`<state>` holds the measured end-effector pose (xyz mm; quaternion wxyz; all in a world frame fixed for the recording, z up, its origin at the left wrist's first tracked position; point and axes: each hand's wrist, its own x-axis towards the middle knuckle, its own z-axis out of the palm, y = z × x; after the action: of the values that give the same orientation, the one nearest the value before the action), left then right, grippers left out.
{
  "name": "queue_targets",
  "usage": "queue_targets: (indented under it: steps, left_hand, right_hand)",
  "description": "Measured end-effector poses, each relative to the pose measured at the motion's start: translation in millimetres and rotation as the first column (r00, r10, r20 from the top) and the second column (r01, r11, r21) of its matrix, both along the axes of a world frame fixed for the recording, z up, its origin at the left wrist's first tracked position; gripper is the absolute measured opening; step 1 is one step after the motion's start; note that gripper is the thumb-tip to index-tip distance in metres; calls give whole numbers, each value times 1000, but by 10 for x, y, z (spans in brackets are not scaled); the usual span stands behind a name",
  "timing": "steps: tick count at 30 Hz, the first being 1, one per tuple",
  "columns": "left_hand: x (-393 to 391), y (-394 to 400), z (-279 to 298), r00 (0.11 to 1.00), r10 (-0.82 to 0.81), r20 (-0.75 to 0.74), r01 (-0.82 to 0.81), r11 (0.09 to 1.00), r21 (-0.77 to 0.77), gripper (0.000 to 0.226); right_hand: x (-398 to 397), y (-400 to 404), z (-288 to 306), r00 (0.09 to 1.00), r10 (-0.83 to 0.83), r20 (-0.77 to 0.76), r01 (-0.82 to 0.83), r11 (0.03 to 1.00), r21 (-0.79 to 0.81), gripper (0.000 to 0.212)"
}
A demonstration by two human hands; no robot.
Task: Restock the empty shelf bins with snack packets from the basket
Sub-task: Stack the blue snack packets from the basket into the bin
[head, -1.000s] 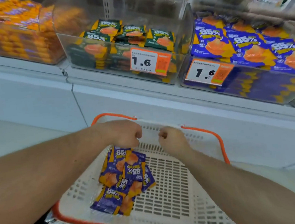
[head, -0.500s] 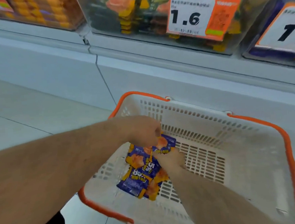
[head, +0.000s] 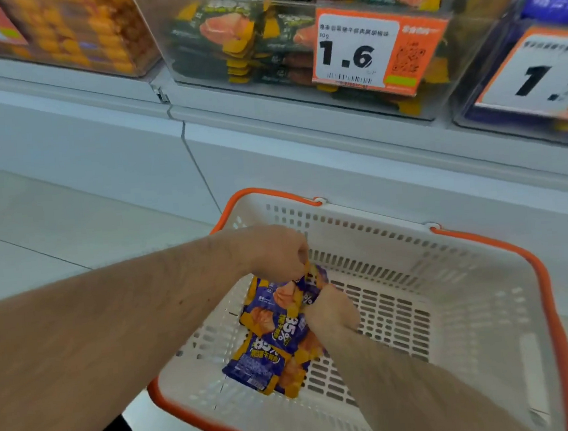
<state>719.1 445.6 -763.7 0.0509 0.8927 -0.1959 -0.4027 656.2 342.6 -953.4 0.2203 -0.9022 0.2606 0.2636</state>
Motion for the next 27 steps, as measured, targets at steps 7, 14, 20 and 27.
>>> queue_targets:
  steps: [7,14,20,27]
  left_hand:
    - [-66,-142,237,996,13,87,-2,992,-128,31]
    - [-148,-249,444,865,490,-104,-481,755,-445,28]
    - [-534,-523,771,553,314,-772,-800,460,-386,40]
    - [-540,-917,1256,656,300,-693,-726,0,-688,24]
  right_hand:
    - [-67,-747,634,977,-191,95,156,944,290,17]
    - [-106,-1210,1718,891,-211,401,-5,881,473,44]
    - [-121,-1400,2721,702,-292,650,-194,800,568,53]
    - [-458,-1720,3483,458,-421,783,-193,813,550,50]
